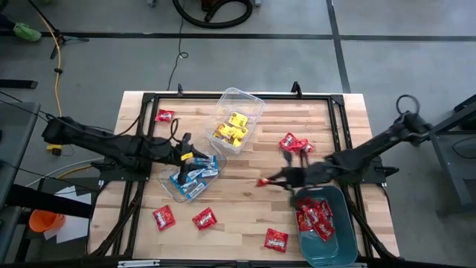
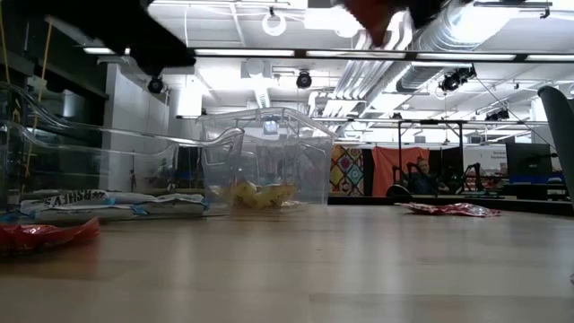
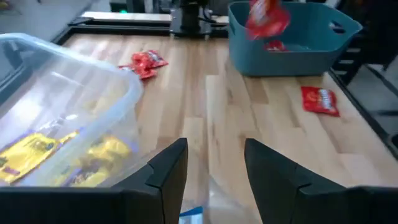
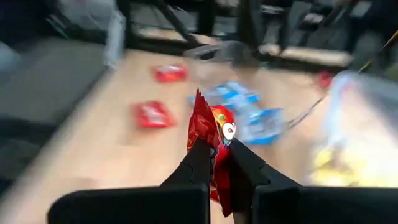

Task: Sort candy
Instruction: Put the red candy into the blue bin

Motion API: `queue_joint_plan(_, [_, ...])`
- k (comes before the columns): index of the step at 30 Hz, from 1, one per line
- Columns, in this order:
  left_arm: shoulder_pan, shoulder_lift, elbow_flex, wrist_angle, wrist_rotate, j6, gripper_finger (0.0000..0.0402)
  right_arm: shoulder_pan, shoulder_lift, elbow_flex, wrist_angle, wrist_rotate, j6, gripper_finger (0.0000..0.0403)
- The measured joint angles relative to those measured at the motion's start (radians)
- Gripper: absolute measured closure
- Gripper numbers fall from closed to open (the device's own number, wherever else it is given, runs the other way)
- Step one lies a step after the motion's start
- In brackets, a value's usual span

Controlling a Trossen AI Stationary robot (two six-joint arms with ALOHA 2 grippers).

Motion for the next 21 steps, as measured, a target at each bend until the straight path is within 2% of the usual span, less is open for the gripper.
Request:
queue_joint_plan(3, [0.009,-0.036,-0.096,0.12,-0.016,-0.01,0.0253,0.097,-0.118,0.001,-0.158,-0.025,0.273,0.0394])
queue_joint_plan(7, [0.012,-0.08,-0.138,0.173,-0.018,-0.014,0.0253,0.23,-0.209,0.001,-0.27,-0.066,0.694,0.0394])
queue_joint_plan(12, [0.012,-0.121,-0.136,0.236,-0.017,0.016,0.0253,0.361,-0.187,0.001,-0.293,-0.062,1.125,0.0394])
queue_joint_plan(14, [0.012,-0.14,-0.136,0.256,-0.017,0.044,0.0253,0.393,-0.151,0.001,-0.311,-0.092,1.297,0.0394])
queue_joint_plan(17, [0.012,-0.166,-0.136,0.262,-0.017,0.084,0.0253,0.43,-0.086,0.001,-0.36,-0.182,1.524,0.0394])
queue_joint_plan(21, [0.012,-0.194,-0.136,0.264,-0.017,0.126,0.0253,0.445,-0.001,0.03,-0.55,-0.409,1.7,0.0394])
